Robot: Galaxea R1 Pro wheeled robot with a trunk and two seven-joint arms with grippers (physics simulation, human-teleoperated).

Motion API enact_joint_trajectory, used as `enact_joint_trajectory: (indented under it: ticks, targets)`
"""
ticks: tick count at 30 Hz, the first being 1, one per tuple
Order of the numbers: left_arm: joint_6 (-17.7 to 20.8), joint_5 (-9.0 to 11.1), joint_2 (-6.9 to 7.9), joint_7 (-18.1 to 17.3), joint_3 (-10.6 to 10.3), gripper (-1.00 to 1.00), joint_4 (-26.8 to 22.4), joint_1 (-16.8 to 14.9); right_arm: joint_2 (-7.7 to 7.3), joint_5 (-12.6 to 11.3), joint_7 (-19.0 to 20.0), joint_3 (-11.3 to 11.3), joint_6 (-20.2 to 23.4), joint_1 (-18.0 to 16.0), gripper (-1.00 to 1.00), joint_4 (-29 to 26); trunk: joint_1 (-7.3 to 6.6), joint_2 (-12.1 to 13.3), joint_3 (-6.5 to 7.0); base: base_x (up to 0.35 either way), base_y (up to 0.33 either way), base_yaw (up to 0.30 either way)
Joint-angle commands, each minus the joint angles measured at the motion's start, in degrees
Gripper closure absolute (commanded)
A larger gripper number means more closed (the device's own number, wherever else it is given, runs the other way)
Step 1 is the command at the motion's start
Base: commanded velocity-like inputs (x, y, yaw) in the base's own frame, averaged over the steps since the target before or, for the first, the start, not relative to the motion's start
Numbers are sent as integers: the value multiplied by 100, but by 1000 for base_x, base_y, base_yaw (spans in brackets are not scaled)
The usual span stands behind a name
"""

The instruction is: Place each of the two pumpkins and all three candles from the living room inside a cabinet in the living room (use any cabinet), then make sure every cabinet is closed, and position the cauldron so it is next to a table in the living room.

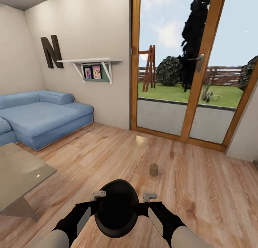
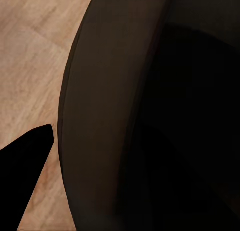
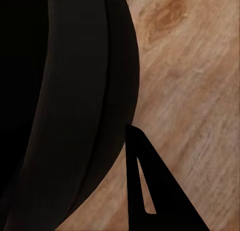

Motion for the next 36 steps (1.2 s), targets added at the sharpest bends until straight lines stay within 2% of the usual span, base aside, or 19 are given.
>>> enact_joint_trajectory:
  ticks: [1,26,36]
  targets:
    - [28,82,3,14,-7,100,-23,-6,0,-4,-32,11,24,-2,100,-8,-1,-3,-5,88,-209,276]
    - [27,82,3,14,-8,100,-18,-6,0,-3,-32,11,24,-2,100,-11,-1,-3,-5,8,-13,276]
    - [23,82,3,14,-78,100,-21,-6,0,-3,-32,11,24,-2,100,-10,-1,-3,-5,0,-228,276]
